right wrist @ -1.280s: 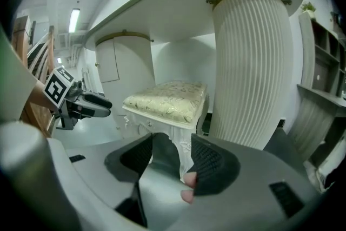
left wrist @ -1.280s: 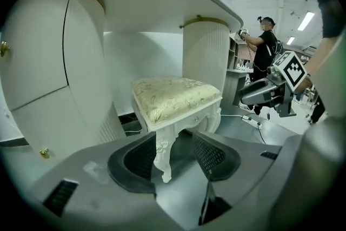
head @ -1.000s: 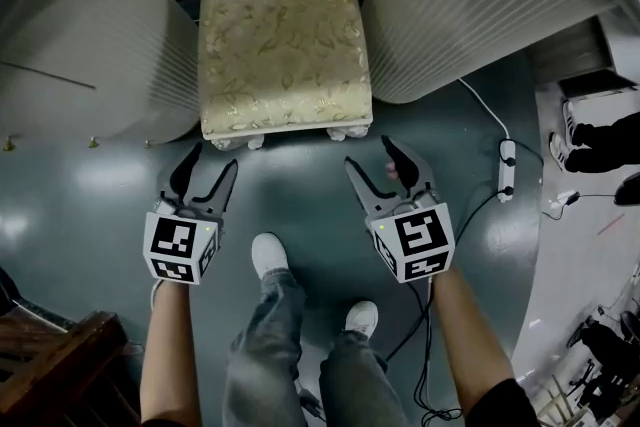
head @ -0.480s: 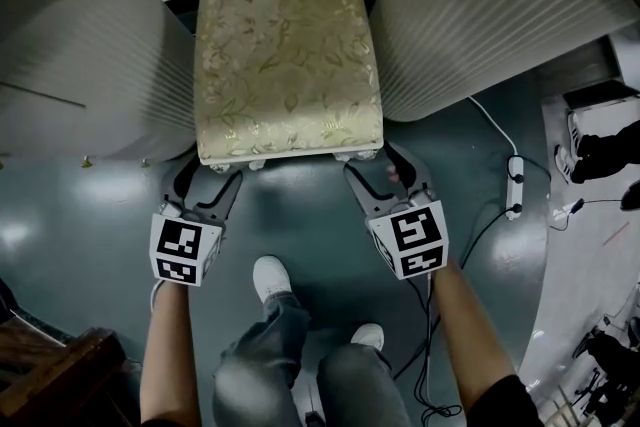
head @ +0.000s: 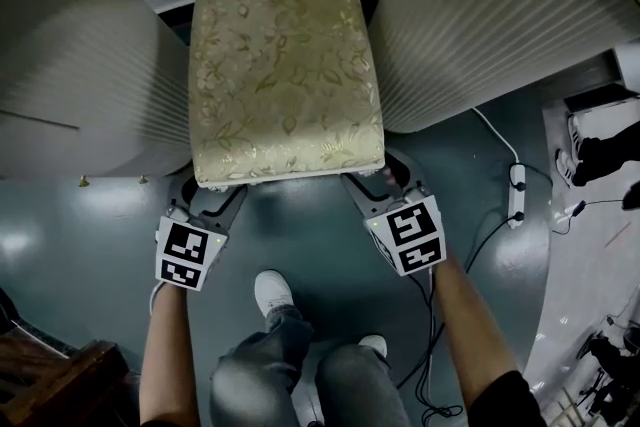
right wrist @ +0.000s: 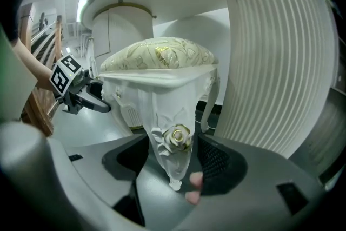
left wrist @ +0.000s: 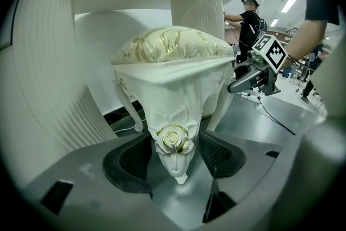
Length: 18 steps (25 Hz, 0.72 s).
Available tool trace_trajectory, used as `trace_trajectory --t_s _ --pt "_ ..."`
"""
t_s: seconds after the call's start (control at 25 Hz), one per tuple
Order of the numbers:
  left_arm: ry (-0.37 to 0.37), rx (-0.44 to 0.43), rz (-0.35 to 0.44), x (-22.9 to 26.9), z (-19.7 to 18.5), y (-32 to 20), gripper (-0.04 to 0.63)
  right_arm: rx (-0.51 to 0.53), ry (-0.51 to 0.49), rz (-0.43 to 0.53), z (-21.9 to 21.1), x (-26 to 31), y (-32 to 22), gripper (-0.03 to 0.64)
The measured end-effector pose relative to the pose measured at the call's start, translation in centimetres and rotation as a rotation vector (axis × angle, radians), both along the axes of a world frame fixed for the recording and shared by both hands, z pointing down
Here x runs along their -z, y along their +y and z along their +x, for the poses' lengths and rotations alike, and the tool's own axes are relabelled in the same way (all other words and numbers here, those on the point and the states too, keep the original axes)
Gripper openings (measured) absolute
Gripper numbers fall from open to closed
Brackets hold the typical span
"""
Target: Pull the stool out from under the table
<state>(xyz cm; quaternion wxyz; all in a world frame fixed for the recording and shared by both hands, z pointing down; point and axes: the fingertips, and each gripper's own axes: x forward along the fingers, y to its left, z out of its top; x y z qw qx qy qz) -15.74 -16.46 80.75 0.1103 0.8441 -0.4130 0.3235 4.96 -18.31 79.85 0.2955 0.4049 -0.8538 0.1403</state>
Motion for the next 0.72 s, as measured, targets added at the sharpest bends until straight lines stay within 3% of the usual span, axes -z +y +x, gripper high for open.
trace_trajectory --t_s 0.72 --pt "-0.047 -0.008 -0.054 0.37 -0.11 -0.14 0.263 0.031 0.075 -0.035 -0.27 0.10 -0.05 0.311"
